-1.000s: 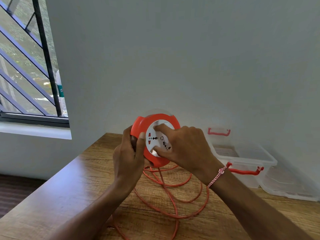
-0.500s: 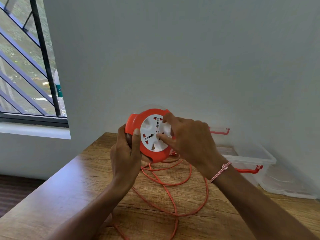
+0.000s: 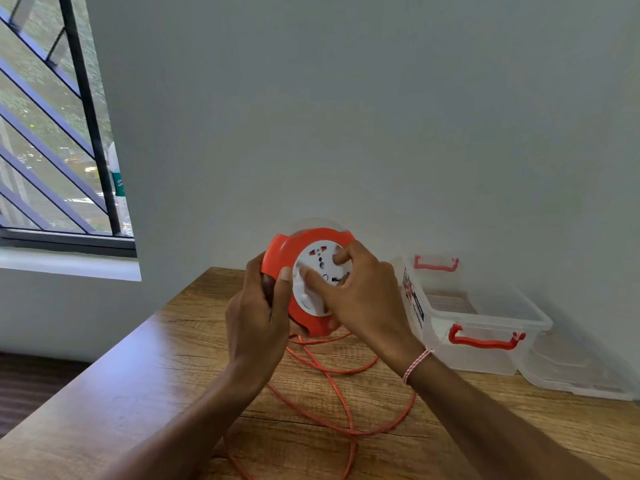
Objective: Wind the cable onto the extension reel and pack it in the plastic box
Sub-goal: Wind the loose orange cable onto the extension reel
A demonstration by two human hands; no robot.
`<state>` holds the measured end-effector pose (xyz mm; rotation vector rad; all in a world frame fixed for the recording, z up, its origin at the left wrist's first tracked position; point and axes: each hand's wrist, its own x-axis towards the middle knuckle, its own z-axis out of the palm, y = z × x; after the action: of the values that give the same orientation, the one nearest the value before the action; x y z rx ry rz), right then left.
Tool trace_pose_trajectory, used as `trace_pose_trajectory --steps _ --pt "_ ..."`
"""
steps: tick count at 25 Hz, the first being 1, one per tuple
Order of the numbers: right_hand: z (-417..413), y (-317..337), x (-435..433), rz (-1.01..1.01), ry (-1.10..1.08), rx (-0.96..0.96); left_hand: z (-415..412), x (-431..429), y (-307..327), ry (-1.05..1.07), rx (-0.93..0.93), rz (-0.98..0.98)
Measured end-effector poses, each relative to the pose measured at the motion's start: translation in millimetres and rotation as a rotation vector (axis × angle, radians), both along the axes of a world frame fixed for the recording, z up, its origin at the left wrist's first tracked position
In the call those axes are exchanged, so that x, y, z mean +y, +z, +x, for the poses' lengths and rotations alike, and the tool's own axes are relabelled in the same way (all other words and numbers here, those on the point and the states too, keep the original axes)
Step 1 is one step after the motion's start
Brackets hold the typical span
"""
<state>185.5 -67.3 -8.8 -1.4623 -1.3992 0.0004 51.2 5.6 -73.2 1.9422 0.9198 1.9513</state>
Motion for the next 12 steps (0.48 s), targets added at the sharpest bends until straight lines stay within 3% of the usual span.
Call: trace_pose_trajectory --steps 2,3,4,7,8,12 --pt "-4 1 2 -0.187 0.178 0.519 -1 0 0 0.024 0.007 0.008" --pt "-4 4 1 -0.224 0.208 0.568 -1 0 0 0.029 0.005 0.01" --pt "-1 6 -1 -0.21 0.173 0.452 -1 1 1 0.032 -0.001 0.01" --pt "19 14 -1 0.044 -0.188 -0.53 -3 4 3 0.045 -0.027 -0.017" --pt "25 18 -1 0.135 -0.208 -0.763 -4 4 4 0.045 -0.033 -0.025" --pt "26 16 2 0.153 -0.087 -1.121 -4 3 5 0.016 -0.028 -0.027"
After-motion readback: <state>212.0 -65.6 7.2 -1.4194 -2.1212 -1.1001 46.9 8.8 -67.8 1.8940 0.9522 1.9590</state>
